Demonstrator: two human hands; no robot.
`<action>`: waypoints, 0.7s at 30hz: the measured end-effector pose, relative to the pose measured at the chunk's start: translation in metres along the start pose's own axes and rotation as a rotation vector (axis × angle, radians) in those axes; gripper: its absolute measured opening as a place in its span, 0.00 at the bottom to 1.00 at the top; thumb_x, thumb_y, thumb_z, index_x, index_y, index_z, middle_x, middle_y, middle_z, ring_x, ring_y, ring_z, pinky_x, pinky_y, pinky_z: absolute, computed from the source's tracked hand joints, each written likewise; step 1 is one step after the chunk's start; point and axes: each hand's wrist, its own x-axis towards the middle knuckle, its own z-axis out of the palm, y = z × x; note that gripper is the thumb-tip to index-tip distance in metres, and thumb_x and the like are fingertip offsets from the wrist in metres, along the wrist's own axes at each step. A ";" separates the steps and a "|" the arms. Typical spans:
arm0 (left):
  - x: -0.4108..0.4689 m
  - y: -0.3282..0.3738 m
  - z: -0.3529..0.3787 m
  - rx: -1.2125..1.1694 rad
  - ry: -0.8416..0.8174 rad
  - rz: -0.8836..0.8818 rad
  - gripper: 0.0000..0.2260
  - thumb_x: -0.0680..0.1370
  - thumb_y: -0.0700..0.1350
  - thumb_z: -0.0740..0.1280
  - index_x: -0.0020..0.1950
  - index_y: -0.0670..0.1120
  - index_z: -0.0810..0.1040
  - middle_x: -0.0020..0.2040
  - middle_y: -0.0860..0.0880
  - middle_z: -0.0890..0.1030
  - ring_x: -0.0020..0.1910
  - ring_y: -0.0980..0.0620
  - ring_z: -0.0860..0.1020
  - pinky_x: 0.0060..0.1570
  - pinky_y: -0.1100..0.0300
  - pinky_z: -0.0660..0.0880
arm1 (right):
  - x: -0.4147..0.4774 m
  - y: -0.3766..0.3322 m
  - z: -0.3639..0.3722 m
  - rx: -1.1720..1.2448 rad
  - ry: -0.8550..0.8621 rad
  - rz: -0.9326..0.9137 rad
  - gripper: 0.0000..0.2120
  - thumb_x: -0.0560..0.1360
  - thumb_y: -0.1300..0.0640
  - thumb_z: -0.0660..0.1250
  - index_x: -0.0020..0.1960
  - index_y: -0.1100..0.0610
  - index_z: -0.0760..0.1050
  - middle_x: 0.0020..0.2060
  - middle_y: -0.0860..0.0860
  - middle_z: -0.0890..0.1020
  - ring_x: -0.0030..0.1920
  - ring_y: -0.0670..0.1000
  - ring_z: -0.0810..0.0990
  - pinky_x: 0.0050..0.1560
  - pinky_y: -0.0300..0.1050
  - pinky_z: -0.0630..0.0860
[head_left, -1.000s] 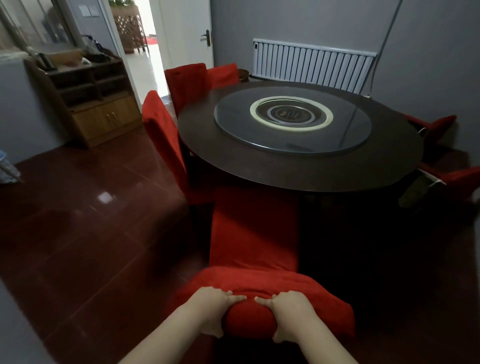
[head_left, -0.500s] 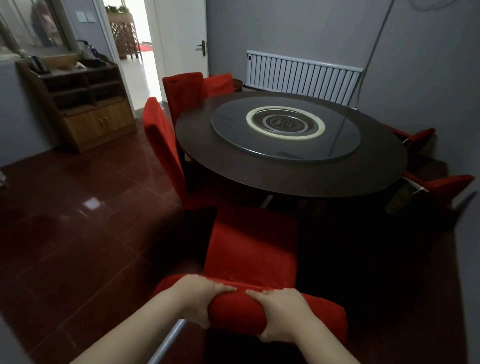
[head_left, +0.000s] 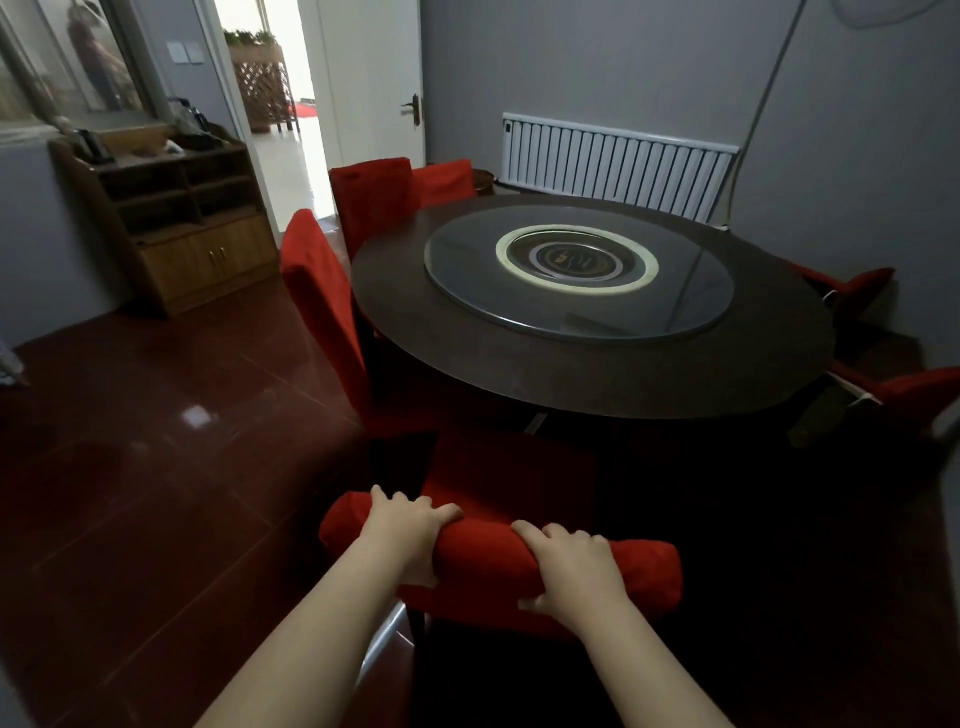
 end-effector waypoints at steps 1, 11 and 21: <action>0.005 0.001 -0.003 0.020 -0.007 -0.025 0.40 0.67 0.61 0.72 0.74 0.60 0.55 0.68 0.46 0.70 0.66 0.38 0.69 0.66 0.31 0.56 | 0.006 0.003 -0.002 -0.003 0.002 0.001 0.41 0.68 0.38 0.71 0.74 0.43 0.53 0.63 0.52 0.74 0.60 0.57 0.75 0.60 0.53 0.68; 0.044 -0.008 -0.016 0.031 -0.026 -0.022 0.40 0.68 0.60 0.74 0.74 0.58 0.56 0.68 0.45 0.70 0.64 0.39 0.71 0.67 0.32 0.58 | 0.042 0.019 -0.009 -0.009 0.005 0.009 0.40 0.68 0.37 0.70 0.72 0.46 0.56 0.61 0.52 0.74 0.59 0.58 0.75 0.59 0.52 0.69; 0.057 -0.031 -0.017 0.000 0.051 0.186 0.39 0.64 0.64 0.70 0.70 0.56 0.60 0.63 0.45 0.73 0.56 0.40 0.76 0.56 0.46 0.73 | 0.048 0.019 -0.014 0.019 0.008 0.058 0.44 0.60 0.24 0.65 0.69 0.43 0.61 0.59 0.48 0.74 0.57 0.54 0.75 0.56 0.50 0.70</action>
